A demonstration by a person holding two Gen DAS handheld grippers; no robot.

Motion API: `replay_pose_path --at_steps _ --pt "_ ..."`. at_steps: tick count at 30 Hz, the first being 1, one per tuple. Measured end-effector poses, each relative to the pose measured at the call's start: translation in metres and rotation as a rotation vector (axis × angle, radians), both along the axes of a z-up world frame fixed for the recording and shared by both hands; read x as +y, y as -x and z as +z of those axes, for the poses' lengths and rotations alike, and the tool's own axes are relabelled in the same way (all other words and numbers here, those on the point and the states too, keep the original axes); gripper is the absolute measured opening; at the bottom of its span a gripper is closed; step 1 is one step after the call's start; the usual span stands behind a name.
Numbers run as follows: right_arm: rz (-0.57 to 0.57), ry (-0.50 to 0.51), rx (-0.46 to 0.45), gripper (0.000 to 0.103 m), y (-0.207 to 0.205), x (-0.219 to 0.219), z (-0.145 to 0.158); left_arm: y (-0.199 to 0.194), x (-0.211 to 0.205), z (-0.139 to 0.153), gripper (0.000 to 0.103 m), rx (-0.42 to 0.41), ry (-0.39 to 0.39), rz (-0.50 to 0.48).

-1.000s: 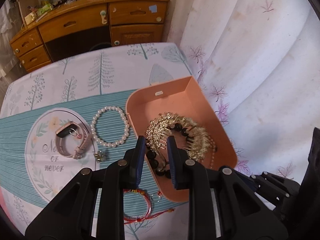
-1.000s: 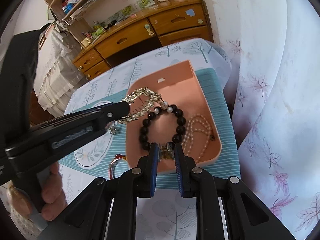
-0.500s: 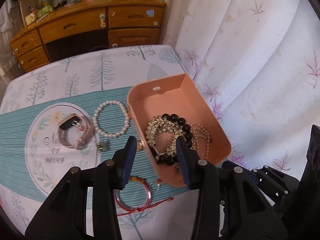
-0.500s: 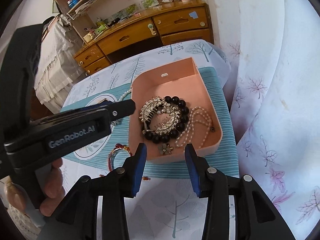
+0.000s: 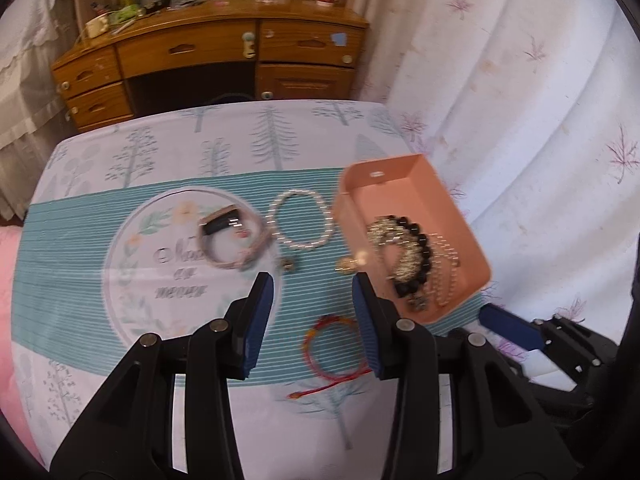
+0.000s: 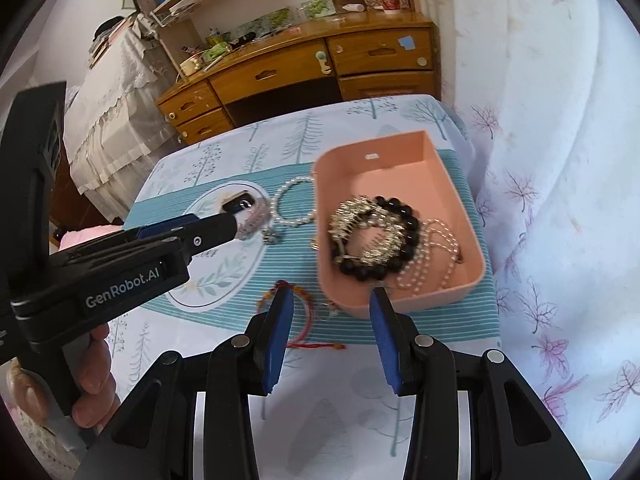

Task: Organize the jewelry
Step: 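Move the open left tool to the pink strap watch, then close the left tool on the pink strap watch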

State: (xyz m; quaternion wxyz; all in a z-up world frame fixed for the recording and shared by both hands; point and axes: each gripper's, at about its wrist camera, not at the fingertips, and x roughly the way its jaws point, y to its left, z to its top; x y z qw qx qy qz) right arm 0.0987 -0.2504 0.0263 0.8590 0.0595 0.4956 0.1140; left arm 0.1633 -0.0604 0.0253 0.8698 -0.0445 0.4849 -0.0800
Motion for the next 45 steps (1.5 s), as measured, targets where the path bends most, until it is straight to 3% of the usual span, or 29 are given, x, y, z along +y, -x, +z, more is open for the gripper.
replay_pose_path --at_steps 14,25,29,35,45 --pt "0.075 0.043 0.02 0.04 -0.015 0.083 0.017 0.014 0.108 -0.007 0.038 0.006 -0.011 0.122" --pt "0.11 0.074 0.016 0.04 -0.062 0.14 0.04 0.003 0.187 -0.012 0.038 0.044 -0.039 0.222" --pt "0.111 0.071 0.03 0.04 -0.09 0.154 0.04 -0.009 0.207 -0.018 0.038 0.069 -0.014 0.251" --pt "0.106 0.12 0.109 0.04 -0.139 0.169 0.004 -0.036 0.204 -0.04 0.038 0.129 0.045 0.246" --pt "0.067 0.128 0.145 0.037 -0.18 0.154 -0.053 -0.079 0.143 -0.085 0.038 0.2 0.118 0.175"
